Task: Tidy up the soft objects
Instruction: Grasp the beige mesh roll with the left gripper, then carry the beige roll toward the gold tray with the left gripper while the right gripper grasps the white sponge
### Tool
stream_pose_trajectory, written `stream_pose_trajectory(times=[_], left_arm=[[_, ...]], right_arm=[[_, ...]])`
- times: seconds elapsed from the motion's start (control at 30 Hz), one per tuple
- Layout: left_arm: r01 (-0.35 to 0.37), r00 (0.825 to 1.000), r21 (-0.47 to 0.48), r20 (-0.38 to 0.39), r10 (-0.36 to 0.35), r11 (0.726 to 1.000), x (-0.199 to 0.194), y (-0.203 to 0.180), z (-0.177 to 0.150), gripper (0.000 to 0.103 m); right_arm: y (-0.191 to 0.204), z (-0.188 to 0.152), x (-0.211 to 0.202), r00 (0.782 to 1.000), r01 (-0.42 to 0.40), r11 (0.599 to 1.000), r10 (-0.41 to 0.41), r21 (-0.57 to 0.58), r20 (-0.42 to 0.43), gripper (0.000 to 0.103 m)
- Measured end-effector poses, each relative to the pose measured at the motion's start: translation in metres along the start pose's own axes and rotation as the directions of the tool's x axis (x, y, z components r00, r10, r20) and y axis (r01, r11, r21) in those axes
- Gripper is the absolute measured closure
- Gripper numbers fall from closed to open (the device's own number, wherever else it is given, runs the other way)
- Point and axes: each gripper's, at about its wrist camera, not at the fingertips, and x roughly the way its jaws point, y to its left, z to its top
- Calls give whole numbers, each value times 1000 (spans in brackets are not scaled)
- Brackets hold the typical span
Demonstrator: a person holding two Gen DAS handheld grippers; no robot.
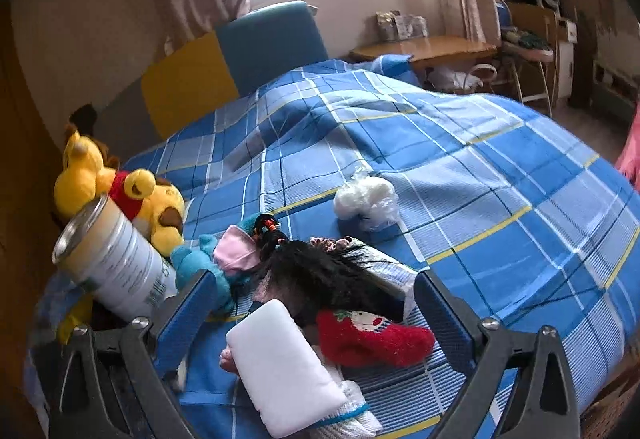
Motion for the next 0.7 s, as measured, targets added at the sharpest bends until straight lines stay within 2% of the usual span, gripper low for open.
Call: stream_pose_trajectory(times=[0.1, 0.13, 0.2, 0.27, 0.3, 0.4, 0.7], left_arm=[[25, 1000, 2, -17, -24, 1000, -3, -9, -16, 90], [13, 1000, 20, -8, -13, 1000, -5, -12, -19, 90], [-3, 1000, 42, 0, 3, 999, -5, -16, -21, 90], [8, 1000, 39, -5, -8, 999, -3, -17, -19, 89], [7, 1000, 40, -5, -7, 999, -2, -17, -19, 89], [1, 1000, 40, -18, 0, 999, 4, -15, -16, 87], [18, 999, 20, -32, -17, 1000, 12, -9, -16, 80]], right_arm=[[-5, -2, 8, 997, -44, 998, 47, 44, -69, 15], [-5, -4, 10, 994, -55, 997, 59, 44, -89, 18], [0, -8, 18, 984, -86, 995, 91, 41, -153, 18], [9, -14, 24, 976, -99, 995, 95, -8, -198, 18], [15, -17, 26, 973, -95, 995, 84, -41, -216, 18], [34, -29, 34, 969, -33, 982, -14, -183, -248, 18], [50, -48, 43, 947, 16, 934, -129, -356, -294, 17]])
